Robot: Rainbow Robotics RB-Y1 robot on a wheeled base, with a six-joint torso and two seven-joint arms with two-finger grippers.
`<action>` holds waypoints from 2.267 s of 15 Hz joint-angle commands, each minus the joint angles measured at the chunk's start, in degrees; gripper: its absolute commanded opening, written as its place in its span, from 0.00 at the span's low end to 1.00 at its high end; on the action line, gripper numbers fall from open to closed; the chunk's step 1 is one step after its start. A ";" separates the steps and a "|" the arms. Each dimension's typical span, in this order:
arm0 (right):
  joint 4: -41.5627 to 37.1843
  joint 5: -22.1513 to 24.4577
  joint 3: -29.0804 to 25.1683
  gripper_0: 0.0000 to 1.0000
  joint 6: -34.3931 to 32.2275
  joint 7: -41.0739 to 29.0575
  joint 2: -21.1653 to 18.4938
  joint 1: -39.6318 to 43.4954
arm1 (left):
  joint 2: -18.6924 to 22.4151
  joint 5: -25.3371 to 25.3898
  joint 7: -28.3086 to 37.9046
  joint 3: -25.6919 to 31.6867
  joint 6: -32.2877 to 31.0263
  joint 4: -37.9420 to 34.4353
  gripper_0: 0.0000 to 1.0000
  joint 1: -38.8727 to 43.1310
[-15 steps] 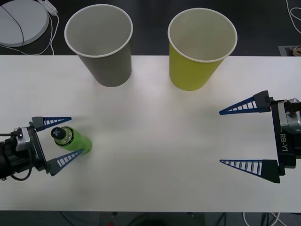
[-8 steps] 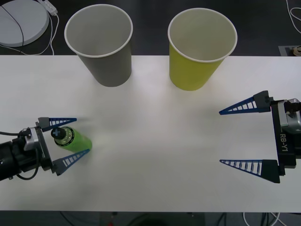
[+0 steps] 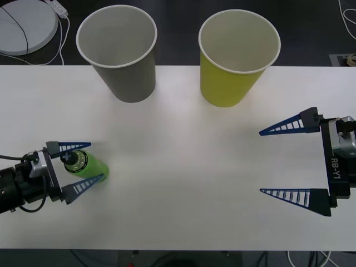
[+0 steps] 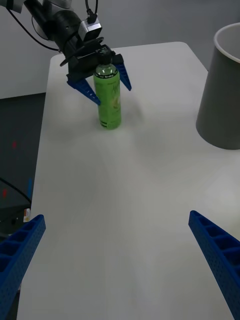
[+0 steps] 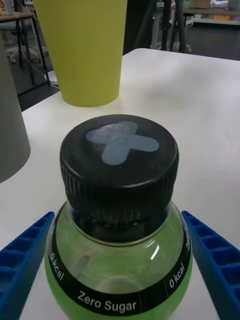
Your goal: Put the can into the green bin and the plastic bottle into the gray bin
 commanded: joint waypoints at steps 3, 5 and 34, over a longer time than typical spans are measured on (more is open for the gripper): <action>0.00 0.00 0.00 1.00 0.00 0.00 0.00 0.00 | 0.00 0.02 0.03 0.19 0.08 0.00 0.00 0.01; 0.00 0.00 0.00 1.00 0.00 0.00 0.00 0.00 | 0.00 0.02 0.03 0.01 0.08 0.00 0.00 -0.07; 0.00 0.00 0.00 1.00 0.00 0.00 0.00 0.00 | 15.12 -11.67 44.59 4.14 12.38 -25.05 0.00 2.12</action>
